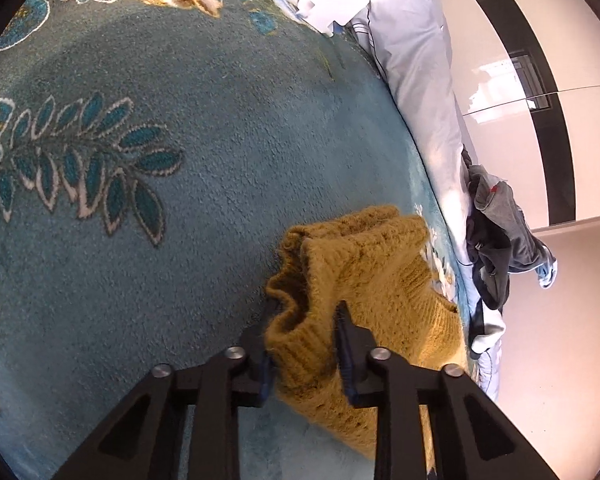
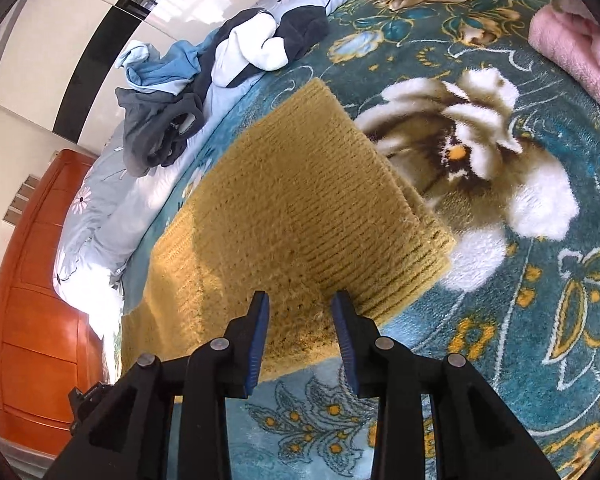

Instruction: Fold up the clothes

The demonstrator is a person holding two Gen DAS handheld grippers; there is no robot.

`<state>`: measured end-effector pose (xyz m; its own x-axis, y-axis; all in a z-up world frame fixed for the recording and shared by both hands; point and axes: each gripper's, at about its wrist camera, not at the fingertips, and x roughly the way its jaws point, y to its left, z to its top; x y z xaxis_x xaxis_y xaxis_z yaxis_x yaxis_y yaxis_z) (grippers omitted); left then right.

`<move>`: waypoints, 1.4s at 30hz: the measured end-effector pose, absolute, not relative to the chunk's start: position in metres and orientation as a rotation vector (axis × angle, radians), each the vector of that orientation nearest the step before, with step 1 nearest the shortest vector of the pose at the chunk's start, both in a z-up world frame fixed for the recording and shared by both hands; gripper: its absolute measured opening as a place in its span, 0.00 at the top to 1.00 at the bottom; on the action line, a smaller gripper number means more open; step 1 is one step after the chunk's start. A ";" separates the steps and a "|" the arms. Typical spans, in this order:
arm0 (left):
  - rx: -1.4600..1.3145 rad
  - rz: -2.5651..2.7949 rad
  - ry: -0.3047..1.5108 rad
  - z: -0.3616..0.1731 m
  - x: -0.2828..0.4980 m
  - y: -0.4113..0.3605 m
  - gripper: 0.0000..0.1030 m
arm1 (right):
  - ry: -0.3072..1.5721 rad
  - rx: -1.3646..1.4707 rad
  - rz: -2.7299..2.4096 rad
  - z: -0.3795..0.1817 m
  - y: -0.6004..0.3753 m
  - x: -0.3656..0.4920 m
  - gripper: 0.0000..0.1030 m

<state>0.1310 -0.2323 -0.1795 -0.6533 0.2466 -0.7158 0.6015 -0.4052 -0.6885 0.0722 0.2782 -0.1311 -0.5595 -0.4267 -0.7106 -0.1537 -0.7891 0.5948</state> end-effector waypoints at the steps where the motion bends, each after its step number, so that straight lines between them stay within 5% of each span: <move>1: 1.135 -2.150 1.583 -0.179 0.133 -0.234 0.88 | -0.932 1.382 -2.460 -0.132 0.275 0.072 0.67; 23: 1.040 -2.333 1.411 -0.123 0.155 -0.253 0.90 | -0.650 1.499 -2.138 -0.159 0.121 0.049 0.66; 33: 1.137 -2.909 1.251 -0.034 0.090 -0.125 0.90 | -0.855 1.451 -2.249 -0.148 0.196 0.057 0.66; 42: 1.606 -3.027 1.247 -0.062 0.063 0.020 0.91 | -1.108 1.376 -2.217 -0.153 0.256 0.069 0.66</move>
<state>0.0635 0.0196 -0.0620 -0.5114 0.6840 -0.5202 -0.1194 -0.6560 -0.7452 0.0686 0.2559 -0.1529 -0.4931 -0.6069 -0.6234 -0.1342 -0.6549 0.7437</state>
